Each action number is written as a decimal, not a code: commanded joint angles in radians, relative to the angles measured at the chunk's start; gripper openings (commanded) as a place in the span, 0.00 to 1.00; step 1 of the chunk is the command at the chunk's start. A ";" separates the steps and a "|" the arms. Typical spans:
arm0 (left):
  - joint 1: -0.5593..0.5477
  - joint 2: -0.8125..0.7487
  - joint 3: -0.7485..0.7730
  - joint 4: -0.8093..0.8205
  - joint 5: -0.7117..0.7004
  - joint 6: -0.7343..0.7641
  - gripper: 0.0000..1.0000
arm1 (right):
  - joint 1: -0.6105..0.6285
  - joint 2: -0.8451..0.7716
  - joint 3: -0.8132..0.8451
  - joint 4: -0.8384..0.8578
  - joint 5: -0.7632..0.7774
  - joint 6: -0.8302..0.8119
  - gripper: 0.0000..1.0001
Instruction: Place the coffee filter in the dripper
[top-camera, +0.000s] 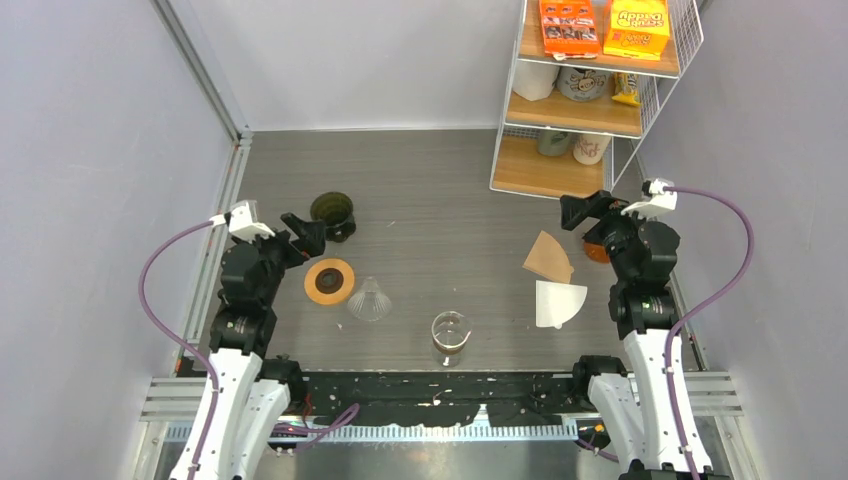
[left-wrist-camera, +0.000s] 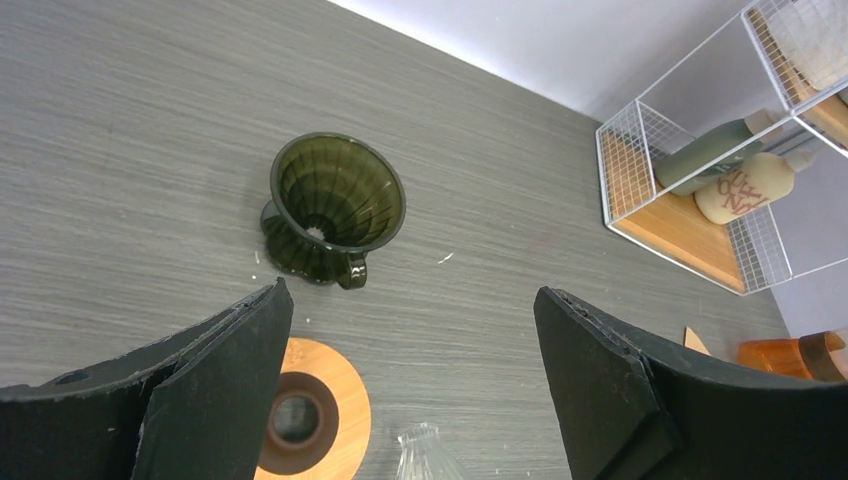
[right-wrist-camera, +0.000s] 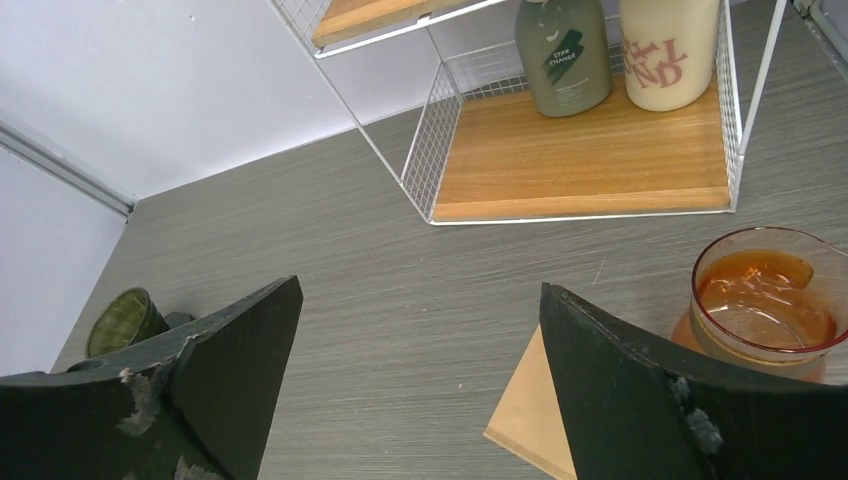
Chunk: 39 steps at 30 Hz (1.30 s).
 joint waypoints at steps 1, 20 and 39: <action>0.003 -0.017 0.036 -0.046 -0.012 -0.006 0.99 | 0.001 -0.015 0.013 0.024 0.004 0.041 0.96; 0.003 0.192 0.098 -0.391 0.042 -0.126 0.99 | 0.001 0.121 0.046 -0.124 -0.173 -0.033 0.95; 0.003 0.528 0.157 -0.461 -0.079 -0.129 0.56 | 0.002 0.096 0.010 -0.141 -0.068 -0.051 0.95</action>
